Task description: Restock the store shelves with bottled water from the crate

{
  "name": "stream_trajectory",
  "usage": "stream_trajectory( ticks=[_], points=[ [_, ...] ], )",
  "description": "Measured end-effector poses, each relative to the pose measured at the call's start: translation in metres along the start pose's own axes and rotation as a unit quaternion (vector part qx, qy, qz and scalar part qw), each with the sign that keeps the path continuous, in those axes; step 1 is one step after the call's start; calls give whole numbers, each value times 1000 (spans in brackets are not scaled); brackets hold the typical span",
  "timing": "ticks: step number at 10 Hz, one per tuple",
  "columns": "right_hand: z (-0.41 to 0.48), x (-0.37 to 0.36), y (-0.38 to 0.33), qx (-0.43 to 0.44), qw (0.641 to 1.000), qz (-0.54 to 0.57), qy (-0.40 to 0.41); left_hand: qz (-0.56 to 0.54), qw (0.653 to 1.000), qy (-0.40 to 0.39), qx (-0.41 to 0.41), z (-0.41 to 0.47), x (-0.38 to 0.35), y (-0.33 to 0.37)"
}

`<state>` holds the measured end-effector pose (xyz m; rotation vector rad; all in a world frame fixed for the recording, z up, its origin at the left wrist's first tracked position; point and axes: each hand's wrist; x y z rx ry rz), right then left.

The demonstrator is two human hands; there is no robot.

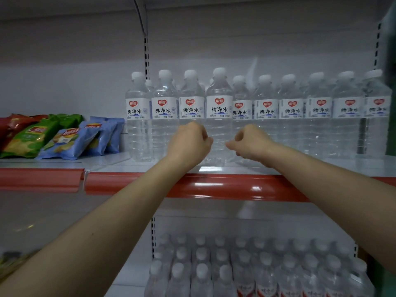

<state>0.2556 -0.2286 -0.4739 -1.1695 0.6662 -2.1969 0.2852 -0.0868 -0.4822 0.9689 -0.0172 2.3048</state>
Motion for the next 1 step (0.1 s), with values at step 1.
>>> stream_trajectory(
  ticks=[1],
  points=[
    [-5,4,-4,17,1000,-7,21,-21,1000,19,6,-3,3,2]
  ],
)
Point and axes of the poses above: each hand's wrist, its own z-axis towards the middle knuckle, its own x-axis out of the back of the hand, y = z × x, and after that the axes turned 10 degrees about z, right-handed
